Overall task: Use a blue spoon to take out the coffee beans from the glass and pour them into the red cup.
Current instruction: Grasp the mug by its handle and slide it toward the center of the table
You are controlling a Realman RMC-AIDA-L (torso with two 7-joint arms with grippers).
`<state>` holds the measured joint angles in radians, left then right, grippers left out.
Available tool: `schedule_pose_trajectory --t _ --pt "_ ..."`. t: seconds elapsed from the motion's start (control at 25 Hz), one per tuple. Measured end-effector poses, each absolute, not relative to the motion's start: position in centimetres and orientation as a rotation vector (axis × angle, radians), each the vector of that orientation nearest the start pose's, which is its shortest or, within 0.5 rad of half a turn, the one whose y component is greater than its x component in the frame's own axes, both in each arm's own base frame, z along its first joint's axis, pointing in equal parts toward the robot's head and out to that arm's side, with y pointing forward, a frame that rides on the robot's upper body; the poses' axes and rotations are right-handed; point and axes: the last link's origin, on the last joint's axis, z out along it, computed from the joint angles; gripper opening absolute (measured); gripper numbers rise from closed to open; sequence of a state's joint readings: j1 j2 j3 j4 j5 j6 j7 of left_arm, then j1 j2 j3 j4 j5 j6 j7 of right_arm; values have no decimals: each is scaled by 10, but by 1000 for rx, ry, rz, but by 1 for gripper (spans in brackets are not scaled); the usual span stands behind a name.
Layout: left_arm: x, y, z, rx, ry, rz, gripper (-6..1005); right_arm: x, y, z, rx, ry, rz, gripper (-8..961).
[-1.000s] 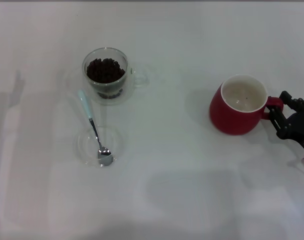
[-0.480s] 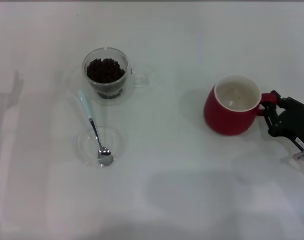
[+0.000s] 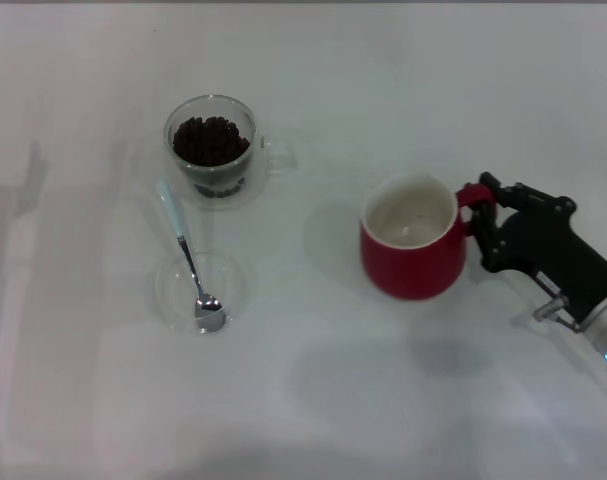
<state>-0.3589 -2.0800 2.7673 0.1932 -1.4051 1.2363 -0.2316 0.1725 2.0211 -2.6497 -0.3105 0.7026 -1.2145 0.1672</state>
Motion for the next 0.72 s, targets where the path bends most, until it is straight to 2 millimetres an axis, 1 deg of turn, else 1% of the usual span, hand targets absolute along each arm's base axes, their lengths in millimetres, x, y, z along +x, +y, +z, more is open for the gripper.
schedule_pose_trajectory --t 0.12,0.36,0.72 --pt "-351 293 -21 -1471 -737 -766 882 335 226 -74 -2016 560 688 173" --pt "-349 294 -22 -1478 -736 -770 882 328 233 -85 -2049 588 667 169" --pt "-348 294 -23 -1485 -734 -773 882 324 235 -90 -2079 578 666 165"
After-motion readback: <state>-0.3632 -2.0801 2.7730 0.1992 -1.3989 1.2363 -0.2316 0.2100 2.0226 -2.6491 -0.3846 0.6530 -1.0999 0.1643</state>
